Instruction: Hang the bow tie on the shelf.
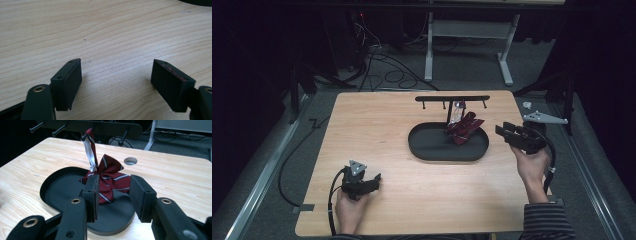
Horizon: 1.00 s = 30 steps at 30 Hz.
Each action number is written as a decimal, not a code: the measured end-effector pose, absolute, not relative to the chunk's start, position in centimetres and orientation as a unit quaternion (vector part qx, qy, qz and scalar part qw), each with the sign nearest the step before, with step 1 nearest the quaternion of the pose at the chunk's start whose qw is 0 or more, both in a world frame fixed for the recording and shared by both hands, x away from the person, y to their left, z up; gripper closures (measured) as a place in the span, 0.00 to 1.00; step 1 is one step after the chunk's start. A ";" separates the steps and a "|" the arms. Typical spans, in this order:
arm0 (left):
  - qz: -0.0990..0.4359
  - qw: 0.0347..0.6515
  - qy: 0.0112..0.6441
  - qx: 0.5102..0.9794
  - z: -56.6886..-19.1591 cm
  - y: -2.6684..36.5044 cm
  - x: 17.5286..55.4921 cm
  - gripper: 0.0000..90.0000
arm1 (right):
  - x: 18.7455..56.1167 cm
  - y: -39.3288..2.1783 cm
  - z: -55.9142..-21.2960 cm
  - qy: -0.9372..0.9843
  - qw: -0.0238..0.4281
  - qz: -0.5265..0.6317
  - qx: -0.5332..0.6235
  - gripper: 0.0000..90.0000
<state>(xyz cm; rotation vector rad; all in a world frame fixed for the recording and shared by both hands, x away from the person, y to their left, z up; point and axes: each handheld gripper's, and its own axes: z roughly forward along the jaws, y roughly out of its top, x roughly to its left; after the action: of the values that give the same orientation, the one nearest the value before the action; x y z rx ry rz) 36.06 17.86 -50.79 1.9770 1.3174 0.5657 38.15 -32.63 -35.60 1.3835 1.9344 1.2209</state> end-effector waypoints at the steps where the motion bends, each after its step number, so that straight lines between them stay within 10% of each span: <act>1: 0.218 0.343 0.507 0.760 -50.8 17.9 36.1 0.28 | 38.0 -32.7 -35.7 0.703 0.230 0.444 0.506 0.69; 30: 0.218 0.342 0.507 0.761 -50.8 17.9 36.1 0.28 | 34.5 -34.0 -38.8 0.689 0.218 0.457 0.519 0.69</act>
<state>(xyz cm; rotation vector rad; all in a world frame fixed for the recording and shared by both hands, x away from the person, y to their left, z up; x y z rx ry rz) 36.05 17.85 -50.79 1.9778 1.3180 0.5667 34.53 -34.01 -38.83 1.4355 1.9058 1.2660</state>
